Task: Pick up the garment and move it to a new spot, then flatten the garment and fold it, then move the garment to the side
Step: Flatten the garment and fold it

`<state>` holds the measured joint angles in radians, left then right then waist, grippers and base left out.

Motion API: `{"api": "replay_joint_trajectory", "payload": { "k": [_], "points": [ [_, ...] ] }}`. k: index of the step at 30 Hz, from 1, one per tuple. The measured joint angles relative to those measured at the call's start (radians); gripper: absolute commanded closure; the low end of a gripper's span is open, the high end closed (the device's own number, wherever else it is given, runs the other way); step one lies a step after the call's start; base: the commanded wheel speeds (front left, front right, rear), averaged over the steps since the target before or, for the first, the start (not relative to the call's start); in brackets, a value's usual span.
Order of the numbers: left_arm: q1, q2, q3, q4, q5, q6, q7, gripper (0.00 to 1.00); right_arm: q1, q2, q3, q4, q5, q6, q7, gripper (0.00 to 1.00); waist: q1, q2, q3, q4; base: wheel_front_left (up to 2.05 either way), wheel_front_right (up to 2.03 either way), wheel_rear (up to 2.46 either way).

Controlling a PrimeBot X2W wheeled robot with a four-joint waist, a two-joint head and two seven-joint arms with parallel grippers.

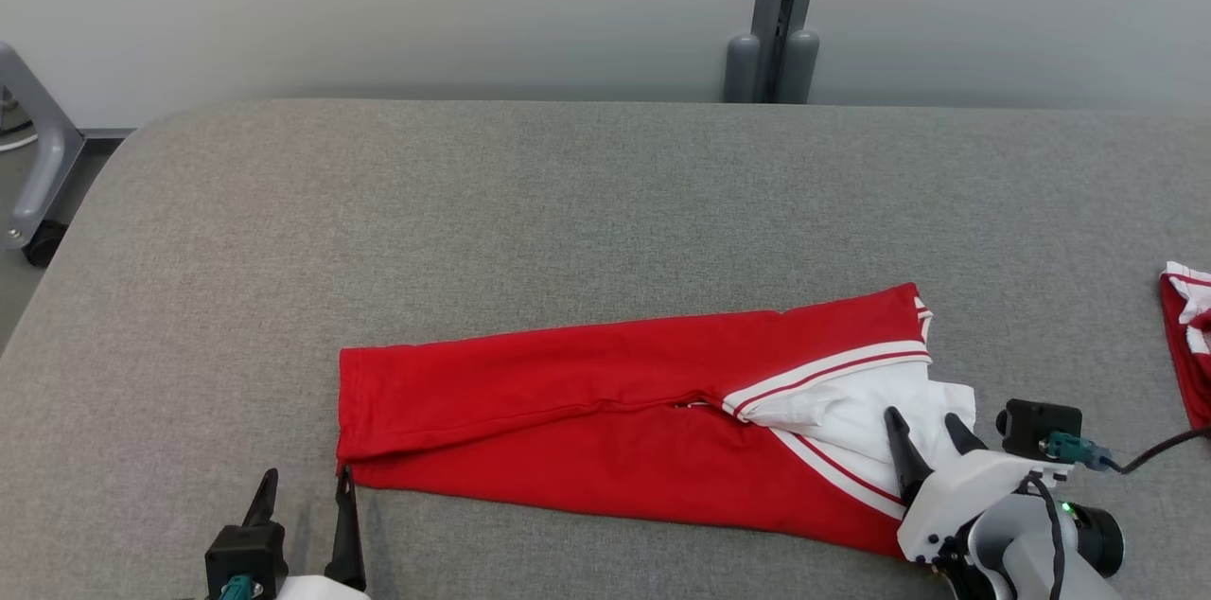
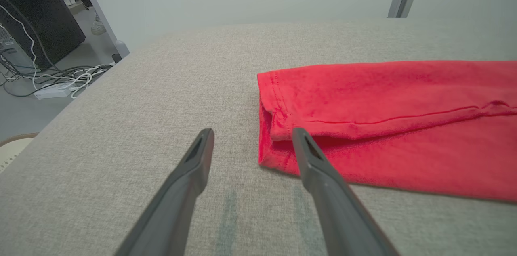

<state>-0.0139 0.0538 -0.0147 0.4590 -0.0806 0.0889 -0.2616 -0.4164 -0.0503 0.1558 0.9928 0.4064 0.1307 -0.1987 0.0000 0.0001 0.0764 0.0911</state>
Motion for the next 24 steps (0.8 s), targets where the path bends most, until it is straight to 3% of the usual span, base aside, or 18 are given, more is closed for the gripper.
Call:
{"api": "replay_joint_trajectory", "payload": {
  "k": [6, 8, 9, 10, 24],
  "points": [
    [-0.024, -0.003, 0.0, 0.0, 0.0, -0.006, 0.0, 0.0, -0.039, -0.011, 0.075, 0.021, 0.09, -0.001, 0.045, 0.0, 0.0, 0.0, 0.029, 0.019, 0.0, 0.0, 0.0],
    [-0.027, -0.003, 0.0, 0.0, 0.0, -0.007, 0.0, 0.0, -0.046, -0.015, 0.1, 0.025, 0.113, -0.002, 0.057, 0.41, 0.0, 0.0, 0.036, 0.023, 0.0, 0.0, 0.0],
    [-0.03, -0.003, 0.0, 0.0, 0.0, -0.008, 0.0, 0.0, -0.049, -0.017, 0.107, 0.029, 0.126, -0.003, 0.058, 0.85, 0.0, 0.0, 0.038, 0.025, 0.0, 0.0, 0.0],
    [-0.033, -0.003, 0.0, -0.001, 0.0, -0.008, 0.0, 0.0, -0.054, -0.018, 0.113, 0.037, 0.127, -0.003, 0.058, 1.0, 0.0, 0.0, 0.04, 0.027, 0.0, 0.0, 0.0],
    [-0.041, -0.004, -0.031, -0.011, -0.01, -0.007, 0.0, 0.0, -0.113, -0.001, 0.075, 0.143, 0.143, 0.005, -0.041, 1.0, 0.0, 0.0, 0.051, 0.017, 0.0, 0.0, 0.0]
  ]
}}
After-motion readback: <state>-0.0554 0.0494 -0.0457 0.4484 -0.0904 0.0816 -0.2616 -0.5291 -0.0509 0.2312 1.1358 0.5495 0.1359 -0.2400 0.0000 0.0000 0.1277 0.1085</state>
